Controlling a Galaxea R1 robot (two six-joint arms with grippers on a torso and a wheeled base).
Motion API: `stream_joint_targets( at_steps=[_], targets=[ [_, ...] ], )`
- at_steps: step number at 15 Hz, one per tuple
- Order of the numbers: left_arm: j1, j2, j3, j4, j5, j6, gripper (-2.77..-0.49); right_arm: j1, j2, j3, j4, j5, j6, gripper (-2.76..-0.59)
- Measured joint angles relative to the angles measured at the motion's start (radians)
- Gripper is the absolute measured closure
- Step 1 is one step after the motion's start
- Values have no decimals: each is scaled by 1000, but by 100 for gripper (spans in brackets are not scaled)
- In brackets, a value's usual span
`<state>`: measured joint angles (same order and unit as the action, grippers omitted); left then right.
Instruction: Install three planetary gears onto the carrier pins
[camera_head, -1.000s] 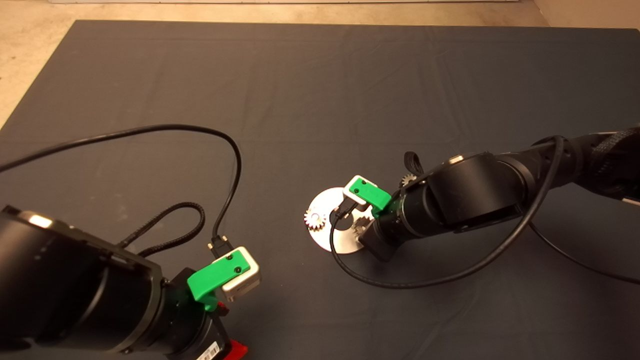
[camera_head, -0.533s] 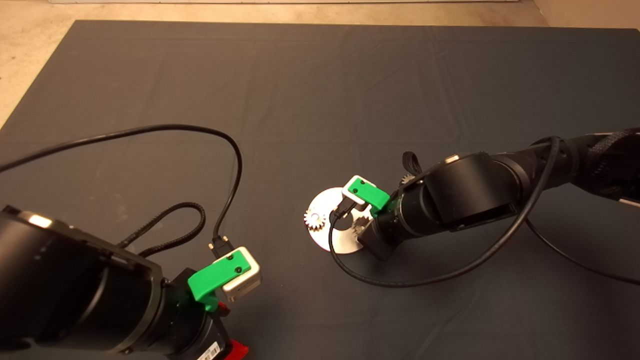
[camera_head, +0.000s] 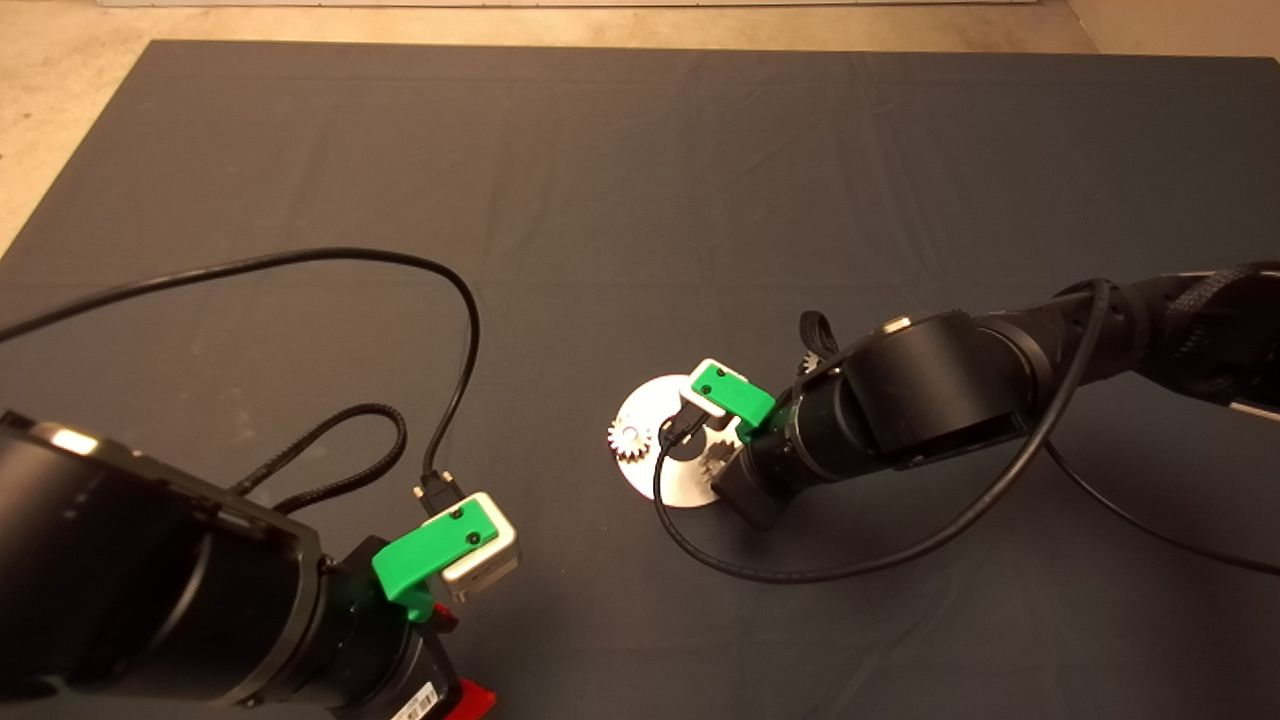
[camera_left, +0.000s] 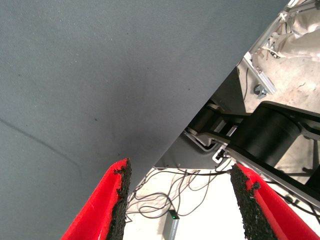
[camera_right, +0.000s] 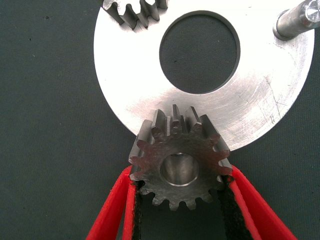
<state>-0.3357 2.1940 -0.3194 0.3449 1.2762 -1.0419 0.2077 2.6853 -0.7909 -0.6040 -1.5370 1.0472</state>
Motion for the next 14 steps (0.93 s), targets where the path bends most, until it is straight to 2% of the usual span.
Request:
stream_joint_targets(
  at_steps=[2, 6, 14],
  targets=[
    [0, -15, 0, 0, -22, 2, -133, -1, 1, -1, 2, -1, -1, -89],
    [0, -20, 0, 0, -25, 3, -133, -11, 11, -18, 3, 0, -5, -89],
    [0, -20, 0, 0, -25, 3, -133, -7, 16, -37, 15, 0, -38, -89]
  ],
)
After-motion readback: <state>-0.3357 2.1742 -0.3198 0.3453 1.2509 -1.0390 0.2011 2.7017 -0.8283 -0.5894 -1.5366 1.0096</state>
